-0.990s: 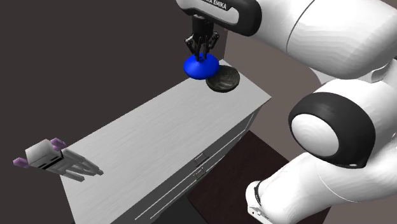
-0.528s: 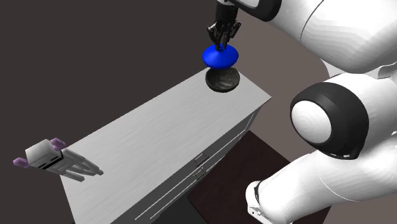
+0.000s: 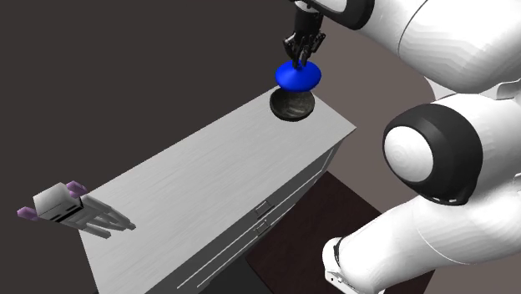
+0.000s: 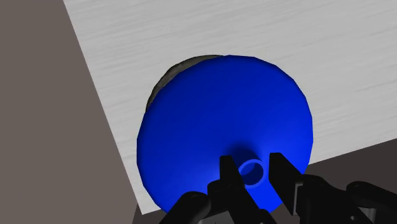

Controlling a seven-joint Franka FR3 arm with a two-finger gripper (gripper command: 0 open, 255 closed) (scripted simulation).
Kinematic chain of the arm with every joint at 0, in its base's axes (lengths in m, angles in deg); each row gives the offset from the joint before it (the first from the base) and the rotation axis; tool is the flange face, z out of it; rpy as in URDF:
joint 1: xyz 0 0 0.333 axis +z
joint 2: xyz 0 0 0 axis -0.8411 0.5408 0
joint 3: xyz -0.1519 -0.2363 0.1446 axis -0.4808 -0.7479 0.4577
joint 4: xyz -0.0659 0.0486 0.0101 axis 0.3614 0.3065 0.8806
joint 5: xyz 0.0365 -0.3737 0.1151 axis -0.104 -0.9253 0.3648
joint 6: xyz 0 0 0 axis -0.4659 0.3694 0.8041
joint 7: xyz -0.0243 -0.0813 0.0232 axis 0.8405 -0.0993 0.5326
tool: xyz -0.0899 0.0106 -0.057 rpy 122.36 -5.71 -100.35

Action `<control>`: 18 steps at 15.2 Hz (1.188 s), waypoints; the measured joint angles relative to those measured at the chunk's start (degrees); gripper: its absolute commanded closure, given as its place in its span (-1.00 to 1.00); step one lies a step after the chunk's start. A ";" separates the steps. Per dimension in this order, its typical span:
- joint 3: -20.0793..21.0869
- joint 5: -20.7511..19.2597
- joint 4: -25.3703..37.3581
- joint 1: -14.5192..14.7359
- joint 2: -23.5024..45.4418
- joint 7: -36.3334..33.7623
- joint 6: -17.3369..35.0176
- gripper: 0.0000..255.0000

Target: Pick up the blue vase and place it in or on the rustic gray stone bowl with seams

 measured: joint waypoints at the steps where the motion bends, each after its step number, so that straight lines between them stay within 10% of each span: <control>1: 0.00 0.04 -0.56 0.00 0.16 0.05 0.72 1.00; 18: 0.09 0.06 -13.26 0.10 -0.20 0.55 13.06 1.00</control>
